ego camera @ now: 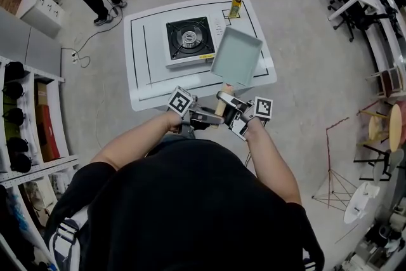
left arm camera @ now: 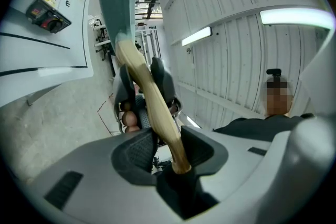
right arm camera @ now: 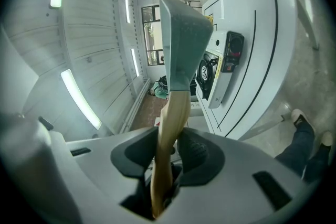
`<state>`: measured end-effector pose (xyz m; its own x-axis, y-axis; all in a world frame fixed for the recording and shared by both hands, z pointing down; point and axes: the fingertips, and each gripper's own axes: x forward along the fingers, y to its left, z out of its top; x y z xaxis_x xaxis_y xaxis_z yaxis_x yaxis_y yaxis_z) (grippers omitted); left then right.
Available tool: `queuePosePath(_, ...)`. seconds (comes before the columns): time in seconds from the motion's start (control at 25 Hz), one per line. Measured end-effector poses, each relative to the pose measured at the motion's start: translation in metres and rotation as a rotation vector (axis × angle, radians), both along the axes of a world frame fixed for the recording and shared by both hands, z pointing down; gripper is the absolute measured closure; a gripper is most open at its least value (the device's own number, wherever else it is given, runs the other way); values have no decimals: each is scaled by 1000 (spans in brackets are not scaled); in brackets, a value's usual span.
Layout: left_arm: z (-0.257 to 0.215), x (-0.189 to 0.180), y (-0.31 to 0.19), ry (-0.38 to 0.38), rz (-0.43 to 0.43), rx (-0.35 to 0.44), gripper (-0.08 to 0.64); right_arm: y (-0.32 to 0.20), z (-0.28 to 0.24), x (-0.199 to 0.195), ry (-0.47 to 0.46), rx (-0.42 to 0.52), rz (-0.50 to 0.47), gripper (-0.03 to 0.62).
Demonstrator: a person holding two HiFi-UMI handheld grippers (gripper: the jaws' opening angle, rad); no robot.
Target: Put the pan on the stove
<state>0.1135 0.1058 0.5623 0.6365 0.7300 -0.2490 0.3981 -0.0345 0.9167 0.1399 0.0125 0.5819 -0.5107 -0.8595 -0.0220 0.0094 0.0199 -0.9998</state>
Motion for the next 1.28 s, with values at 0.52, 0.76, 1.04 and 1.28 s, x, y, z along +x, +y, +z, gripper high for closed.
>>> queuePosePath(0.52,7,12,-65,-16,-39,42,414,-64,3,9,-11,-7,-38,476)
queuePosePath(0.76,4,15,-105,-13,-76,30,414,-104,2,8,-15,-16,-71,477)
queuePosePath(1.04,11,17,-152,-24,-102,27,414,-151,8,6,-19,-29,-100,476)
queuePosePath(1.28,12,13,-174,-26,-118,22,414,-174,10,1,-21,-30,-128,477)
